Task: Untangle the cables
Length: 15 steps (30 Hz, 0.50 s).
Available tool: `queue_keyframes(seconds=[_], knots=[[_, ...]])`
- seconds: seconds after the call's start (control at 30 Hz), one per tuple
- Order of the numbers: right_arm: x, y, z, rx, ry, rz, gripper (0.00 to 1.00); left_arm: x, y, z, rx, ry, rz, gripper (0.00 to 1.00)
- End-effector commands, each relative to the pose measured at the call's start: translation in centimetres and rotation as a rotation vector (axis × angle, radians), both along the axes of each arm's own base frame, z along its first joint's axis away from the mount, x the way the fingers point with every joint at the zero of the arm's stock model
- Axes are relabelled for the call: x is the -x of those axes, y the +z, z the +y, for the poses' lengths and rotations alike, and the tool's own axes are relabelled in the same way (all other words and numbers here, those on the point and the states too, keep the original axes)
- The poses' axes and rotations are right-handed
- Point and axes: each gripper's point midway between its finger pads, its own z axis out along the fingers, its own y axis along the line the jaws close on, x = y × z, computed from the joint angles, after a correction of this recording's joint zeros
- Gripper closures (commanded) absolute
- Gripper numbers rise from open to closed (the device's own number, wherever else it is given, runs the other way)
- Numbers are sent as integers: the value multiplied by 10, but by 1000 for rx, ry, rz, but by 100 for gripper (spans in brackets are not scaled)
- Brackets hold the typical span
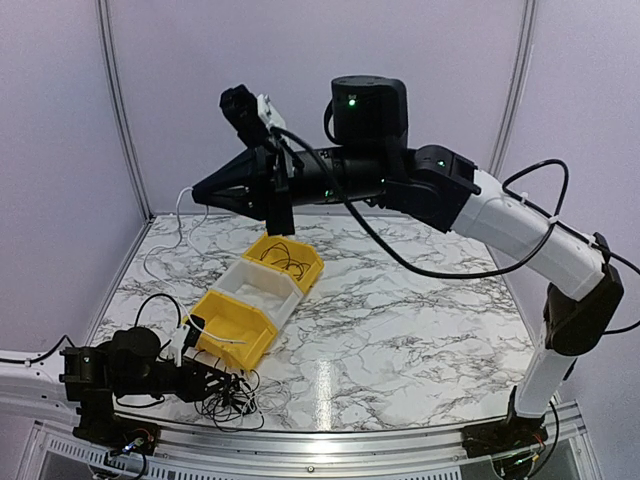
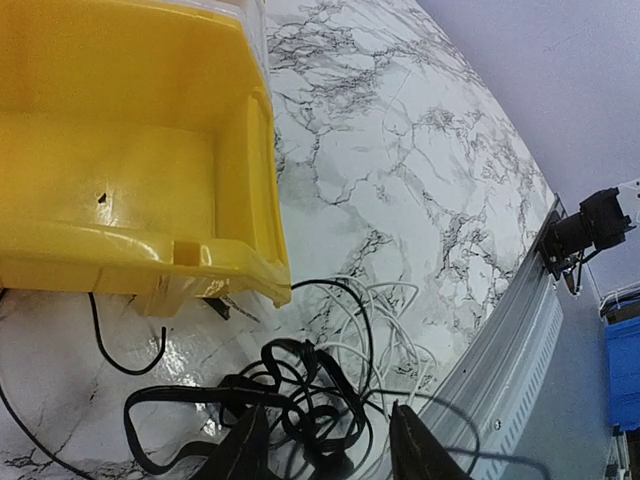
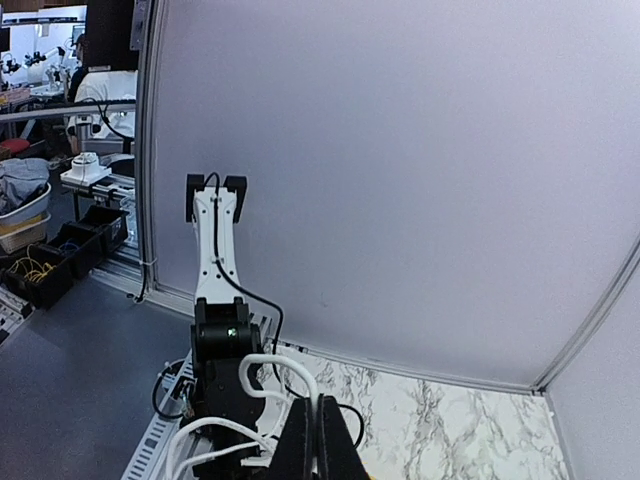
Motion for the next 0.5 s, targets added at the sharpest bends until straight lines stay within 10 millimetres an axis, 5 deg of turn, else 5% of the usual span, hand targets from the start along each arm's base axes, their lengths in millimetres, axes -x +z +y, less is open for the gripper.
queue_keyframes(seconds=[0.0, 0.2, 0.47], knots=[[9, 64, -18, -134, 1, -32, 100, -2, -2, -3, 19, -4, -15, 57], [1, 118, -35, -266, -78, -120, 100, -7, -1, -3, 6, 15, -31, 57], [-39, 88, -38, -231, -184, -124, 100, -29, 58, 13, 18, 150, -131, 41]])
